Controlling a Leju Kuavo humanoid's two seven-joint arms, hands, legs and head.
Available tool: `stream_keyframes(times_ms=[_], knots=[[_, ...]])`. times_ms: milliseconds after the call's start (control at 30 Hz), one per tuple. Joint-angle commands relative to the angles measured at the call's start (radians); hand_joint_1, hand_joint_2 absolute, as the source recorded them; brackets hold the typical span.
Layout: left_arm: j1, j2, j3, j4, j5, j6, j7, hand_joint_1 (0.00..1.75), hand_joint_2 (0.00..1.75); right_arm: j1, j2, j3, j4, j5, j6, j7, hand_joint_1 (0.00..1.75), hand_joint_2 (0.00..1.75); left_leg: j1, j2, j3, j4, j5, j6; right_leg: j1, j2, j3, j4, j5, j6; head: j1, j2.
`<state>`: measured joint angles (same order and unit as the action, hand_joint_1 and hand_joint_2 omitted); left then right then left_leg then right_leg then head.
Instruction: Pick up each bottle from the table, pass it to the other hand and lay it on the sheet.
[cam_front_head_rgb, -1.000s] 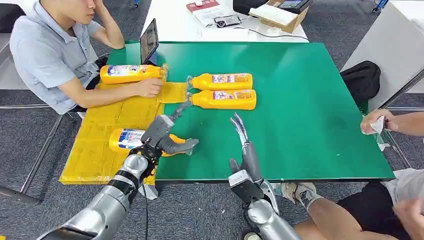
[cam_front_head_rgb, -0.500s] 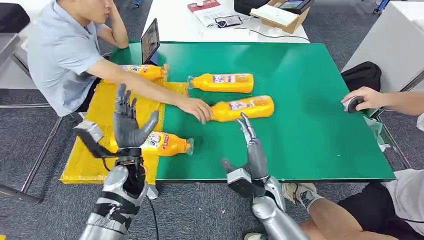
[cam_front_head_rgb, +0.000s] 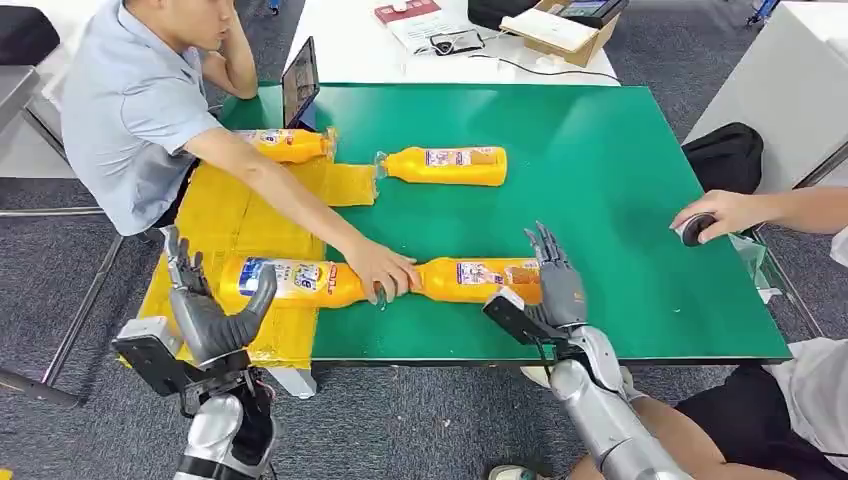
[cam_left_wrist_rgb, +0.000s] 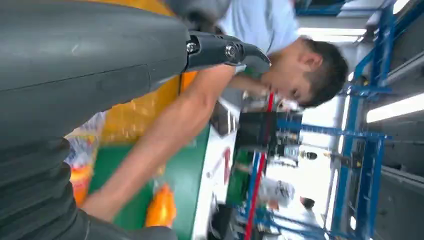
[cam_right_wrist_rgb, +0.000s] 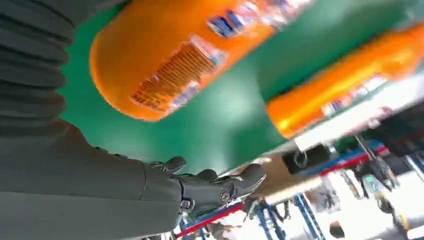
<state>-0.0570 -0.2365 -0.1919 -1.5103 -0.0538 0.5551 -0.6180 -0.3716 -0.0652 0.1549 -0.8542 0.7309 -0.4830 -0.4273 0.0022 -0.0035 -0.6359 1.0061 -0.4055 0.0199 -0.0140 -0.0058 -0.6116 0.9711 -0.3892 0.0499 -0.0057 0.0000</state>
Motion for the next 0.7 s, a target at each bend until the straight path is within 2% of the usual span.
stream_keyframes(times_ms=[33,333,400,567,700], knots=[[-0.019,0.035,0.047,0.022,0.01,0.027,0.005,0.0,1.75,-0.096,0.027,-0.033,0.231,0.03,0.065,0.018,0.0,1.75,0.0,0.002,0.004,-0.001,-0.001,-0.001,0.0,0.002,0.003,0.0,-0.001,-0.001,0.0,0.0],[-0.034,0.035,0.058,0.017,0.019,0.022,0.001,0.0,1.75,-0.141,0.021,-0.014,0.294,0.043,0.122,0.033,0.0,1.75,0.0,0.002,0.007,0.0,-0.002,-0.001,0.0,0.002,0.006,0.0,-0.002,-0.002,0.0,0.0],[-0.046,0.03,0.077,0.015,0.038,0.041,-0.031,0.0,1.75,-0.177,0.023,-0.01,0.342,0.046,0.14,0.034,0.0,1.75,0.0,0.002,0.004,-0.001,-0.001,-0.001,0.0,0.001,0.003,0.0,-0.001,-0.002,0.0,0.0],[-0.075,0.046,0.094,0.05,0.068,0.02,-0.007,0.0,1.75,-0.286,0.011,0.034,0.462,0.126,0.132,0.103,0.0,1.75,0.0,0.004,0.005,0.0,-0.002,-0.002,0.0,0.004,0.004,0.001,-0.001,-0.002,0.0,0.0],[-0.095,0.046,0.087,0.084,0.088,-0.007,0.008,0.0,1.75,-0.34,0.01,0.045,0.51,0.143,0.2,0.143,0.0,1.75,-0.001,0.003,0.005,0.0,-0.001,-0.001,0.0,0.003,0.004,0.001,-0.001,-0.002,0.0,0.0]])
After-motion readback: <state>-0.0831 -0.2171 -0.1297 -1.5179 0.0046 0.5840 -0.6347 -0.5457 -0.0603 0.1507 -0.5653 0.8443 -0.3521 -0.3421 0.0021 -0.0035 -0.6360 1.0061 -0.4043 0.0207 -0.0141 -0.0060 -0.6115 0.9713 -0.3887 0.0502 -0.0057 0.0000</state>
